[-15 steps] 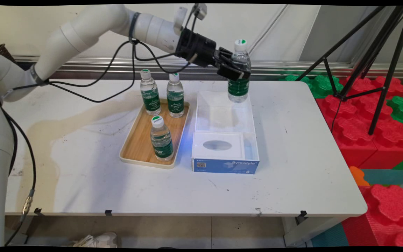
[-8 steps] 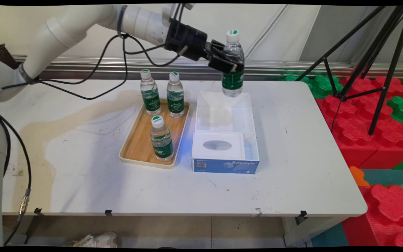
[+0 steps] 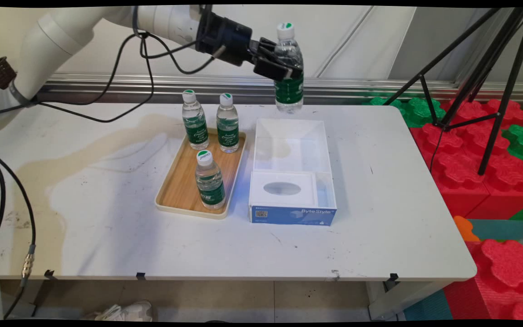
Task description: Place the picked object on the tray
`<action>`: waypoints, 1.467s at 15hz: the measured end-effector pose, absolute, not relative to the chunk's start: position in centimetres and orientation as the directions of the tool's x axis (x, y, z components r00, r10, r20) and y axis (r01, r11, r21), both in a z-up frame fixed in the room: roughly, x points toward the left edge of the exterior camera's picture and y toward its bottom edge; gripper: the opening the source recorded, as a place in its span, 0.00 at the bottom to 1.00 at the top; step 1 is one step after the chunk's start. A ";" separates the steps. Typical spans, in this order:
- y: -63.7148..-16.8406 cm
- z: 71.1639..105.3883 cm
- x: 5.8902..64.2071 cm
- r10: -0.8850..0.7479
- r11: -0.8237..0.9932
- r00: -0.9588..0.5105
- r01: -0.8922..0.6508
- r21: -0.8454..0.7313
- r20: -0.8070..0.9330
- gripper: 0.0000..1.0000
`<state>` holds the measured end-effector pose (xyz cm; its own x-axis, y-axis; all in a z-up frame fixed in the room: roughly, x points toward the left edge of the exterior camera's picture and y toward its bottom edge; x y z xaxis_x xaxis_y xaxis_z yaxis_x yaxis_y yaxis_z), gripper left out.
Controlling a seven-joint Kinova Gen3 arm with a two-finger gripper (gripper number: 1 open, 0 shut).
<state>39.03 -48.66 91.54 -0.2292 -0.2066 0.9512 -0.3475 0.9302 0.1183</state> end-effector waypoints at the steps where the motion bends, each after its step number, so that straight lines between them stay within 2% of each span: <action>1: -48.5 91.8 39.5 -0.205 0.930 -0.228 -0.348 0.117 0.952 0.00; 13: -45.0 92.9 46.0 -0.252 0.919 -0.215 -0.359 0.164 0.943 0.00; 22: -39.9 90.3 53.0 -0.307 0.911 -0.260 -0.359 0.203 0.915 0.00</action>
<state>53.00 -39.92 90.32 -0.2603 -0.3071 0.9154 -0.3593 0.9108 0.2034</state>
